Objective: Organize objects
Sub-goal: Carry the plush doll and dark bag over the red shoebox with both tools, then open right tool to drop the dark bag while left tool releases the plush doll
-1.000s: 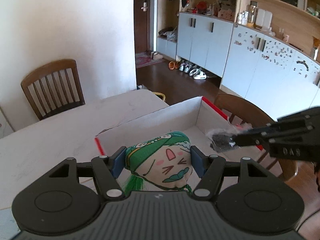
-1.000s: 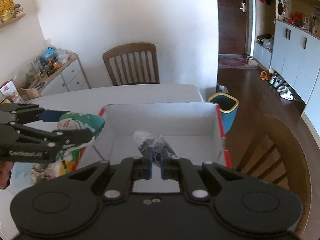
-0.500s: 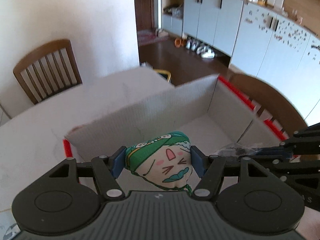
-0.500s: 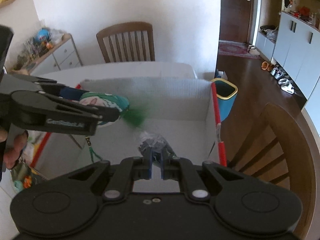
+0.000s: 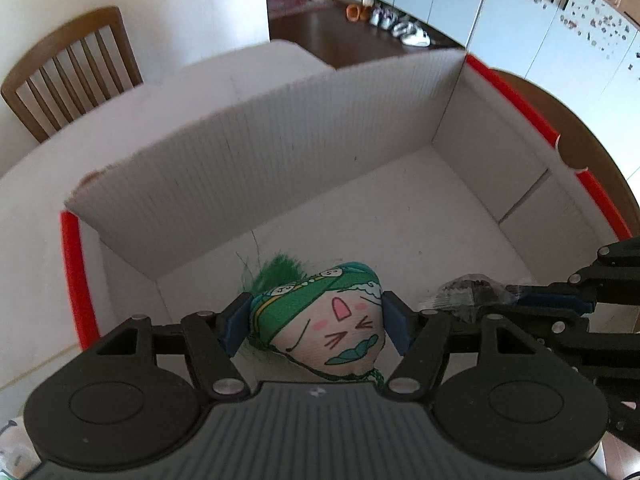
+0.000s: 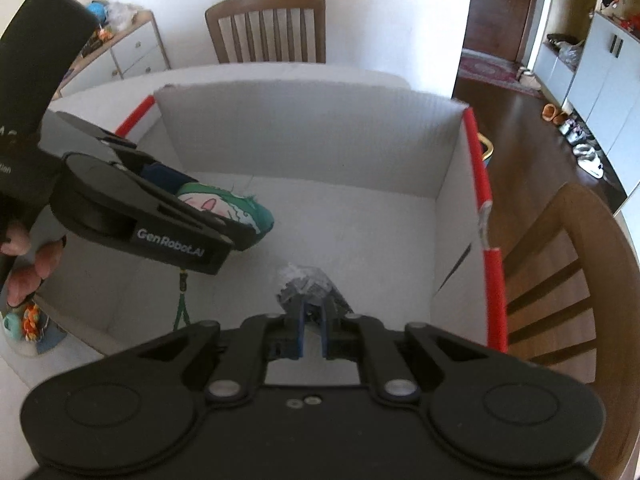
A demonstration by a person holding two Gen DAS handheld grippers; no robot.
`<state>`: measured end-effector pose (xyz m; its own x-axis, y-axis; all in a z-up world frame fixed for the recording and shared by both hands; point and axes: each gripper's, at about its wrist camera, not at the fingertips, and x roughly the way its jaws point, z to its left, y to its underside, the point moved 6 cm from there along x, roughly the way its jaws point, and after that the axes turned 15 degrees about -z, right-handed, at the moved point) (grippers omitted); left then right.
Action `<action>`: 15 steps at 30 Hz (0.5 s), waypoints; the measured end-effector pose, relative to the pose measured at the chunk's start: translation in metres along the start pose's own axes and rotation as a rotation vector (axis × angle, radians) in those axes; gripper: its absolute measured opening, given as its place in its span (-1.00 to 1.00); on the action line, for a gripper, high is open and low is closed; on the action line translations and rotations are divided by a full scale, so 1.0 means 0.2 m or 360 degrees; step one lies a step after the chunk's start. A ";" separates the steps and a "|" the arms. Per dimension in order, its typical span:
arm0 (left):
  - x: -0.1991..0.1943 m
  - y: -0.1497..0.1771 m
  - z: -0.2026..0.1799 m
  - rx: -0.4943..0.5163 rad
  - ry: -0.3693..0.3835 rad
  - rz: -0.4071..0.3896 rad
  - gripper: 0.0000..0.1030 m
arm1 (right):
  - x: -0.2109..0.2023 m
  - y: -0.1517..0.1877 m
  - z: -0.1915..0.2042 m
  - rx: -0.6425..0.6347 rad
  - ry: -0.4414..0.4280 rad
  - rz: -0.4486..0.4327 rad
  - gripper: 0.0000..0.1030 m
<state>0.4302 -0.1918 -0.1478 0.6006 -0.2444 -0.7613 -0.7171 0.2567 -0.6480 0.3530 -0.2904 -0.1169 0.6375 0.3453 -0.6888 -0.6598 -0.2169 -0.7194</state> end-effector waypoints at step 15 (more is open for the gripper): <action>-0.07 -0.02 -0.01 -0.0012 -0.0027 -0.0021 0.45 | -0.07 -0.01 -0.01 0.0016 -0.0043 -0.0036 -0.44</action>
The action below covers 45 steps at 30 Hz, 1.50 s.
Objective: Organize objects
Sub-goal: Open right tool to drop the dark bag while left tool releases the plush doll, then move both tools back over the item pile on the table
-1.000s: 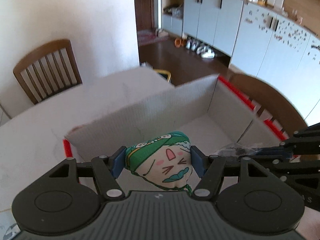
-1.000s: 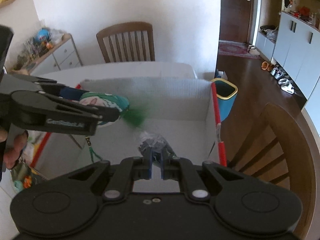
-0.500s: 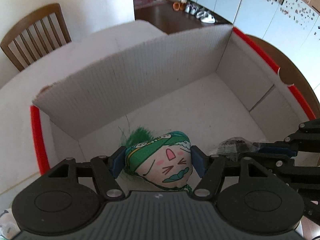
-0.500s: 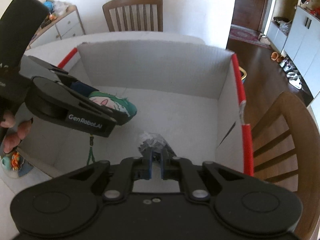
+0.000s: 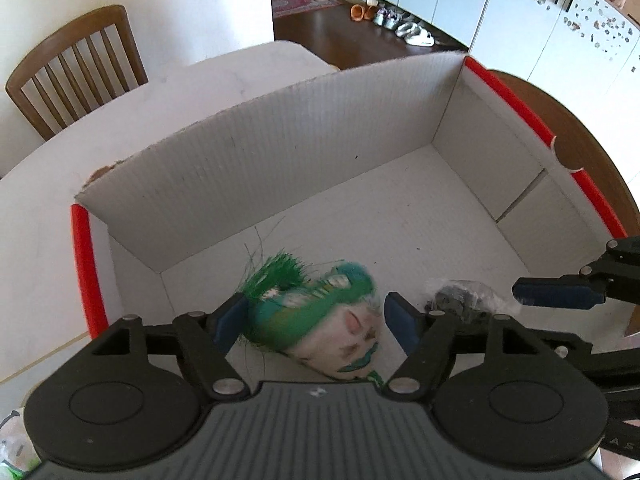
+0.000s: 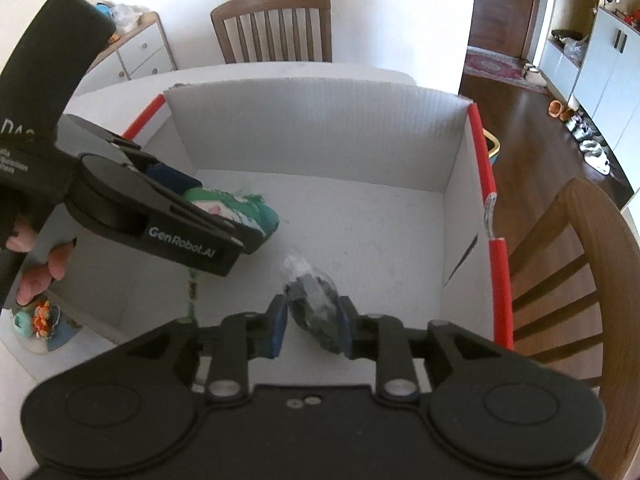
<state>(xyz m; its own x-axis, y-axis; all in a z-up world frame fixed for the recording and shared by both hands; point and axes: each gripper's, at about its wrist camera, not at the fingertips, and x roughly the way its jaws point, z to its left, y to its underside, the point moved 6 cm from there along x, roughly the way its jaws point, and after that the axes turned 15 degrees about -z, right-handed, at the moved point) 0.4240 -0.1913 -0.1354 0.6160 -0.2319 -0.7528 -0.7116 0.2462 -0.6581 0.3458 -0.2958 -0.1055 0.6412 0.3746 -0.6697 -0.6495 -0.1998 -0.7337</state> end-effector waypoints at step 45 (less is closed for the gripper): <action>-1.19 0.39 0.35 -0.0257 -0.0054 -0.0588 0.87 | -0.56 -0.09 0.66 0.0141 -0.0029 -0.0430 0.42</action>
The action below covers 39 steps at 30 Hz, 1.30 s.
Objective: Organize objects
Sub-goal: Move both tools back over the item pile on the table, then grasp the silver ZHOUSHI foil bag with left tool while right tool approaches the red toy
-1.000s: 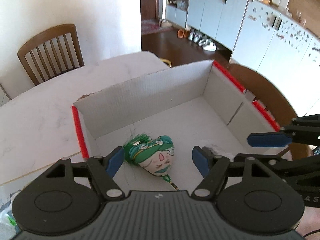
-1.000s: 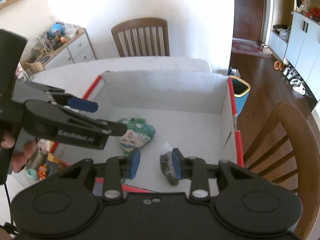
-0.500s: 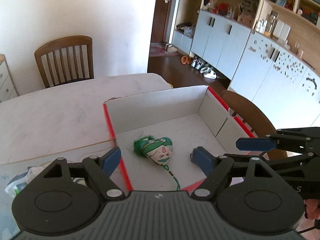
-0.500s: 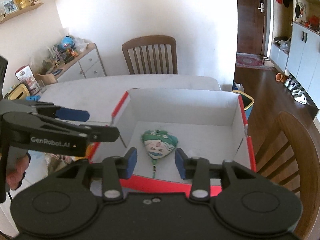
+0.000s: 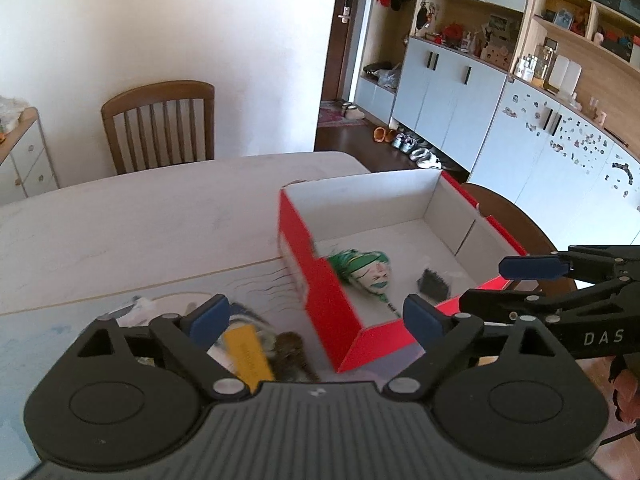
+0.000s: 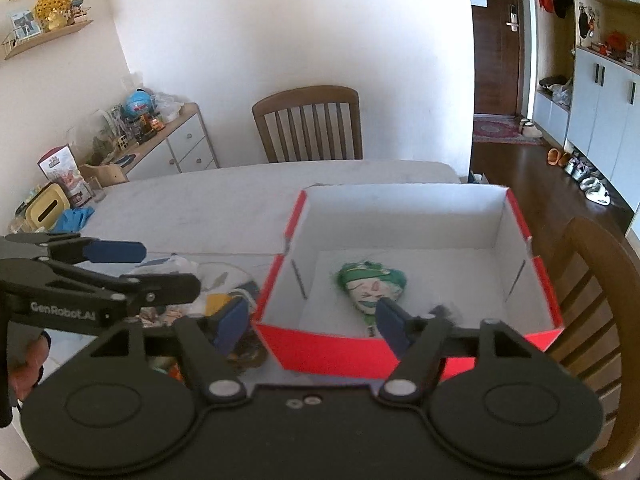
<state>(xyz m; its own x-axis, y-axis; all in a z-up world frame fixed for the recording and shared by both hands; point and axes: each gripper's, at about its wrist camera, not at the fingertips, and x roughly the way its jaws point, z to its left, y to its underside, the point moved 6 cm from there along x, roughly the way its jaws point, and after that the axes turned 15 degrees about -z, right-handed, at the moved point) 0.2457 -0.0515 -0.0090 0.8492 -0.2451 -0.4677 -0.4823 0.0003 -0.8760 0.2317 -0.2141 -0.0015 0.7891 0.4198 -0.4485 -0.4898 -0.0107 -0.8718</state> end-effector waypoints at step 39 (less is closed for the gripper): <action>-0.19 0.34 0.76 0.0046 -0.0103 -0.0027 1.00 | 0.32 0.37 0.67 -0.0125 -0.0014 0.0175 0.78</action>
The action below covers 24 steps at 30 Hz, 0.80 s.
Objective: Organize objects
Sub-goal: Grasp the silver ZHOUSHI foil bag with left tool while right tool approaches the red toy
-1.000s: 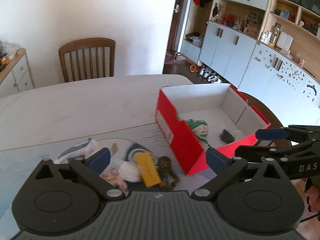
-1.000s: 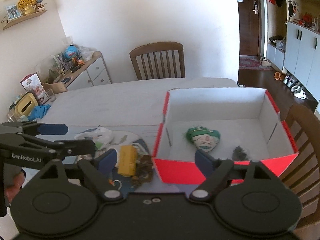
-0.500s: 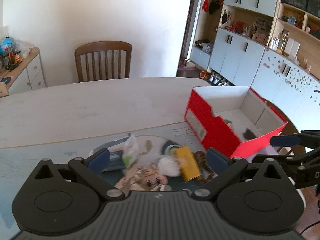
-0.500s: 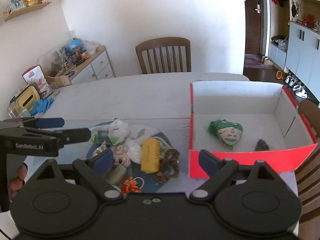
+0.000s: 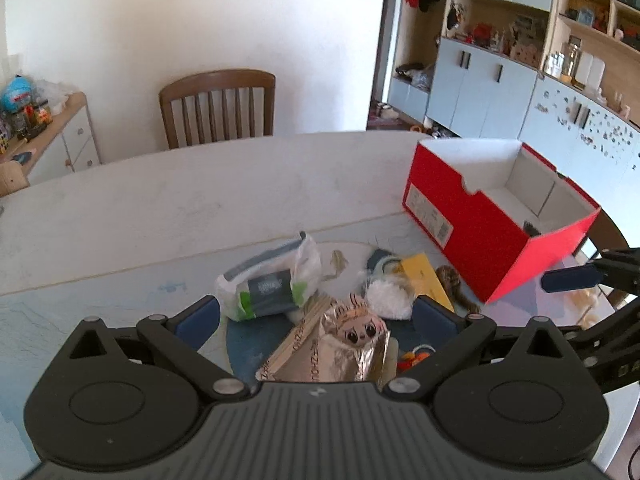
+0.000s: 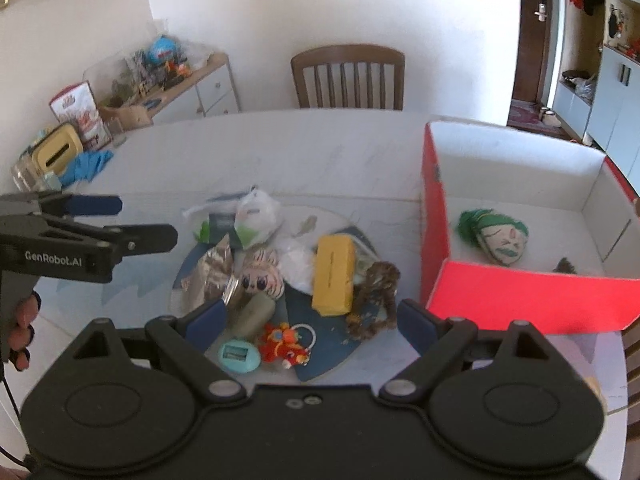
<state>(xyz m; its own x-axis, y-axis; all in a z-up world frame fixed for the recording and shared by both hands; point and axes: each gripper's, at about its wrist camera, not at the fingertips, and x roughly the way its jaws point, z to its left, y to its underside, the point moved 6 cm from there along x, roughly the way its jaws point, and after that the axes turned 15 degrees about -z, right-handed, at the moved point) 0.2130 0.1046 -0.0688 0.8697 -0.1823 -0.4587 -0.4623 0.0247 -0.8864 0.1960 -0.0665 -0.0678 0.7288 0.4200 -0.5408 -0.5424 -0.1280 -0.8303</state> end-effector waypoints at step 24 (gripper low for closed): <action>0.27 0.32 0.02 0.0081 0.0162 0.0154 0.99 | 0.30 0.25 0.03 0.0030 -0.0039 0.0270 0.44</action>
<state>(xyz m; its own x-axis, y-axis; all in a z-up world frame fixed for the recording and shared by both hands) 0.2323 0.1005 -0.1502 0.7982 -0.2752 -0.5359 -0.5317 0.0965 -0.8414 0.2099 -0.0431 -0.1400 0.6159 0.4159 -0.6691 -0.6645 -0.1820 -0.7248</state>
